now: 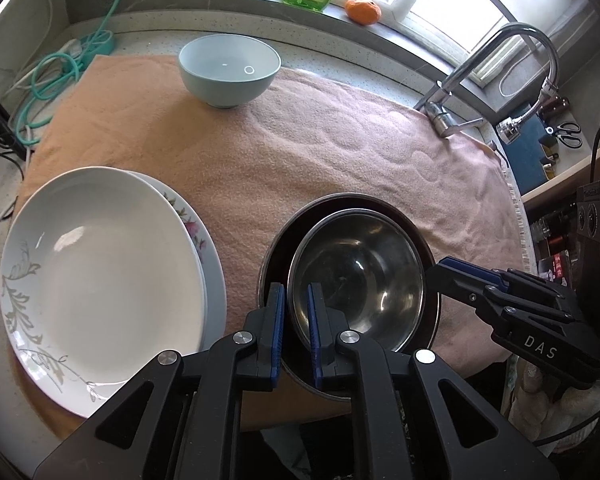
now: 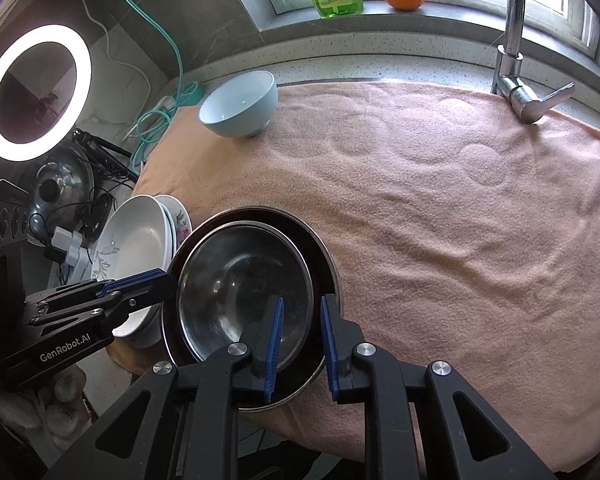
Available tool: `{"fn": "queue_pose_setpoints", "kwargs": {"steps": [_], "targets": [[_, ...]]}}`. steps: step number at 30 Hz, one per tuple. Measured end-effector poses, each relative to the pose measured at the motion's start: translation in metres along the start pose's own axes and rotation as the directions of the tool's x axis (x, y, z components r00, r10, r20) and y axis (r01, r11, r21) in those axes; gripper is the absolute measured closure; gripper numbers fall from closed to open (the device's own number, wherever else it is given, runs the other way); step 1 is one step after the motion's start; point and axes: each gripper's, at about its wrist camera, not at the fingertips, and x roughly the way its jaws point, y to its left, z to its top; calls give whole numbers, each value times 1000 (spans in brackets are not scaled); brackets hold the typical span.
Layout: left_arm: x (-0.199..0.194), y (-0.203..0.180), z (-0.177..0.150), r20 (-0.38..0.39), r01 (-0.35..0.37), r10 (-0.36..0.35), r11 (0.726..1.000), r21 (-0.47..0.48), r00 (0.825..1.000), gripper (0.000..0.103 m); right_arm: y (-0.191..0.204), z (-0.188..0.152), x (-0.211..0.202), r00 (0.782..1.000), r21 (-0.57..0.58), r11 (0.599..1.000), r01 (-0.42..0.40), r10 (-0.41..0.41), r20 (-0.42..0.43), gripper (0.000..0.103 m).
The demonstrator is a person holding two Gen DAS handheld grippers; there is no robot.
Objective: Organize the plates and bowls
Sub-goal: 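Open the right gripper and pull it back from the nested bowls, then move the right gripper to the rim of the pale blue bowl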
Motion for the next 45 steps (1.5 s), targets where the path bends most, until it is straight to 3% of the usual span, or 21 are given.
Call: {"fn": "queue_pose_setpoints", "kwargs": {"steps": [10, 20, 30, 39, 45], "targets": [[-20, 14, 10, 63, 27, -22, 997, -77, 998, 93, -9, 14, -23, 997, 28, 999, -43, 41, 73, 85], [-44, 35, 23, 143, 15, 8, 986, -164, 990, 93, -16, 45, -44, 989, 12, 998, -62, 59, 138, 85], [-48, 38, 39, 188, 18, 27, 972, -236, 982, 93, -28, 90, -50, 986, -57, 995, -84, 92, 141, 85], [-30, 18, 65, 211, 56, 9, 952, -301, 978, 93, -46, 141, -45, 986, -145, 985, -92, 110, 122, 85], [-13, 14, 84, 223, 42, 42, 933, -358, 974, 93, -55, 173, -30, 988, -211, 972, -100, 123, 94, 85]]}}
